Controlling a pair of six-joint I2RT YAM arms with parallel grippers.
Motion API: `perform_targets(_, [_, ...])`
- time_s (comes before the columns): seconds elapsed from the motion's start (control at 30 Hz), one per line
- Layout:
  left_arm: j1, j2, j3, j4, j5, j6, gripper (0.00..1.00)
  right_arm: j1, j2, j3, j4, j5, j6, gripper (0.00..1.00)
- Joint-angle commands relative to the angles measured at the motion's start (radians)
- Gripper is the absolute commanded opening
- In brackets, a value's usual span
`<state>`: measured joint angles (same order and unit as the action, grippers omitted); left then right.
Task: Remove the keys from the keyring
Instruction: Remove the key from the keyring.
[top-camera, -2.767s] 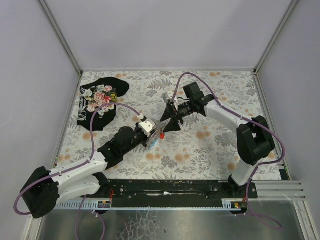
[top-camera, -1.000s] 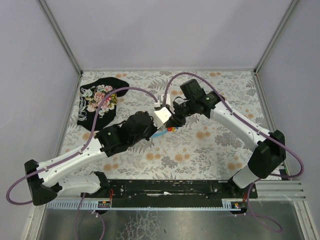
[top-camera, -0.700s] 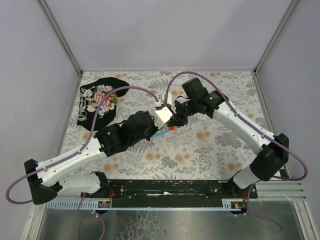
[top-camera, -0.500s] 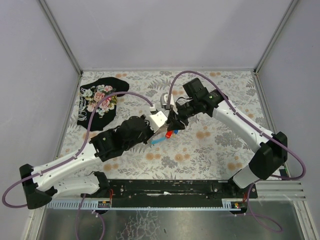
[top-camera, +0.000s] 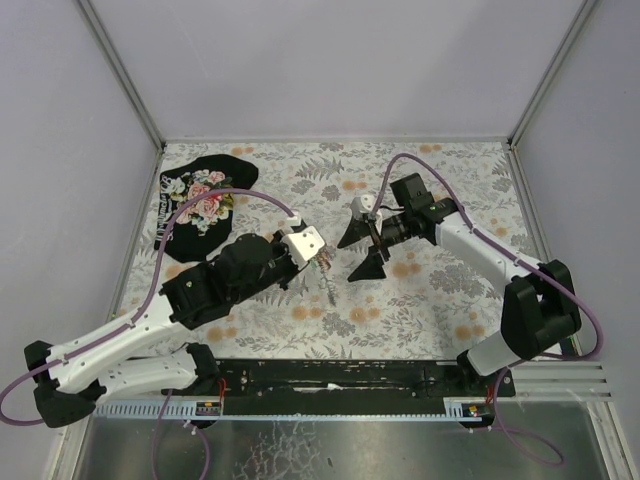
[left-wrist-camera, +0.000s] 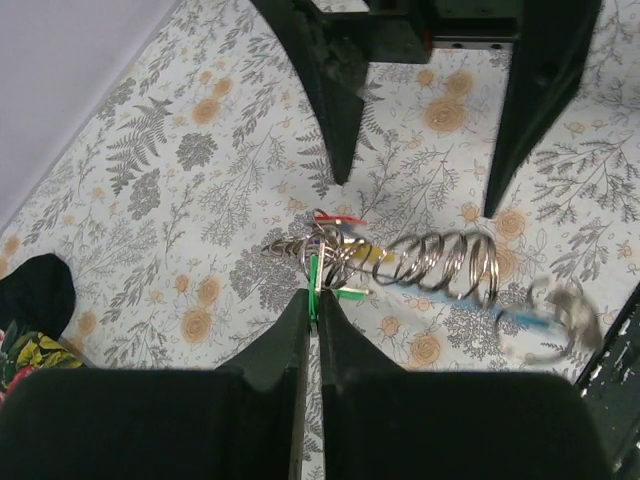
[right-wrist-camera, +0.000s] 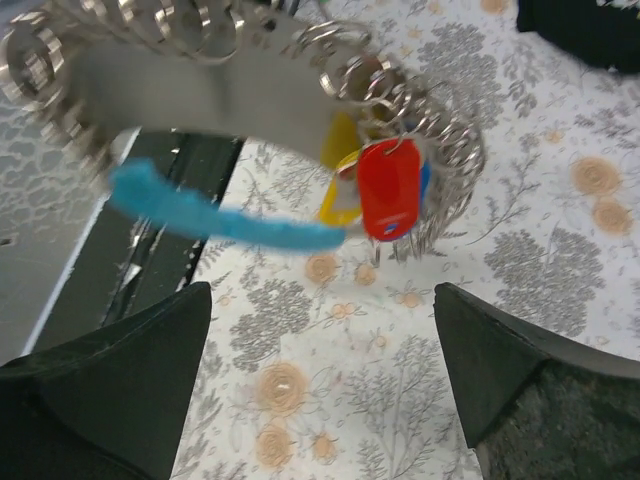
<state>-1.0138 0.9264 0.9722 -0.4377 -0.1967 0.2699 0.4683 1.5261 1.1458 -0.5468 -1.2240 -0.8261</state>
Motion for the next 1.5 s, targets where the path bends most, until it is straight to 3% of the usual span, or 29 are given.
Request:
perform_targets(0.0, [0.004, -0.009, 0.062, 0.051, 0.059, 0.036, 0.0, -0.013, -0.01, 0.009, 0.287, -0.08, 0.074, 0.99])
perform_targets(0.1, [0.004, -0.002, 0.077, 0.047, 0.071, 0.05, 0.0, -0.029, 0.023, 0.055, 0.28, -0.104, 0.058, 0.99])
perform_targets(0.27, [0.003, 0.019, 0.086, 0.047, 0.077, 0.054, 0.0, -0.033, 0.061, 0.181, -0.024, -0.114, -0.204, 0.99])
perform_targets(0.33, [0.003, 0.025, 0.084, 0.052, 0.071, 0.053, 0.0, -0.034, 0.047, 0.182, -0.057, -0.105, -0.228, 0.99])
perform_targets(0.53, [0.003, 0.042, 0.08, 0.068, 0.052, 0.049, 0.0, -0.02, -0.044, 0.049, 0.223, -0.032, 0.067, 0.99])
perform_targets(0.67, [0.004, 0.06, 0.092, 0.068, 0.068, 0.048, 0.0, -0.017, -0.061, 0.027, 0.265, -0.014, 0.113, 0.99])
perform_targets(0.77, [0.004, 0.078, 0.117, 0.052, 0.092, 0.062, 0.0, -0.017, -0.058, 0.044, 0.219, -0.017, 0.026, 0.99])
perform_targets(0.97, [0.003, 0.109, 0.197, -0.018, 0.125, 0.129, 0.0, -0.018, 0.012, 0.125, -0.09, -0.124, -0.407, 0.99])
perform_targets(1.1, [0.004, 0.114, 0.237, -0.04, 0.153, 0.169, 0.0, -0.017, 0.059, 0.168, -0.217, -0.126, -0.579, 0.99])
perform_targets(1.27, [0.004, 0.123, 0.273, -0.042, 0.183, 0.19, 0.0, -0.006, 0.024, 0.134, -0.214, -0.117, -0.619, 0.99])
perform_targets(1.47, [0.003, 0.133, 0.293, -0.038, 0.188, 0.204, 0.0, 0.01, -0.02, 0.127, -0.209, -0.119, -0.583, 0.83])
